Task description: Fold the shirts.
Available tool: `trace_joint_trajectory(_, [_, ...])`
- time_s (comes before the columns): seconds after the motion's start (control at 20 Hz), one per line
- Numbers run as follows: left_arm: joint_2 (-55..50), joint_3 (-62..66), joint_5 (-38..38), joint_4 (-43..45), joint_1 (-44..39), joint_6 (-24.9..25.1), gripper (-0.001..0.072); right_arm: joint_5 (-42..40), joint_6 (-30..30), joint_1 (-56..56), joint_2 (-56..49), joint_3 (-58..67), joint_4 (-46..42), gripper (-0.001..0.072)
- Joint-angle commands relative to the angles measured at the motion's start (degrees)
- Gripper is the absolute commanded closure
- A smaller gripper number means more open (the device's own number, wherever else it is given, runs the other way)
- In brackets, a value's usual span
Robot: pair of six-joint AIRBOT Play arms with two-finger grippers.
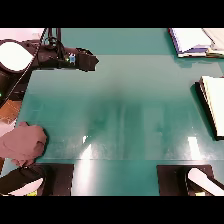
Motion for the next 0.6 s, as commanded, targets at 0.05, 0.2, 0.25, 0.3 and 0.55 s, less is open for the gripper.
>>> trace_joint_trajectory(0.05, [0.02,0.0,0.17,-0.02,0.04,-0.02,0.0681,-5.22,-0.02,17.22,0.66,-0.02,0.9,0.0687])
trace_joint_trajectory(0.2, [0.02,0.0,0.17,-0.02,0.04,-0.02,0.0681,-6.75,-0.04,22.36,0.63,-0.02,0.9,0.0693])
trace_joint_trajectory(0.25, [0.02,0.0,0.17,-0.02,0.04,-0.02,0.0681,-6.69,-0.02,23.02,0.66,-0.02,0.9,0.0693])
trace_joint_trajectory(0.3, [0.02,0.0,0.2,-0.02,0.04,-0.02,0.0681,-6.67,-0.02,23.37,0.66,-0.02,0.9,0.0694])
trace_joint_trajectory(0.55, [0.02,0.0,0.17,-0.02,0.04,-0.02,0.0681,-6.49,-0.02,23.47,0.66,-0.02,0.94,0.0693])
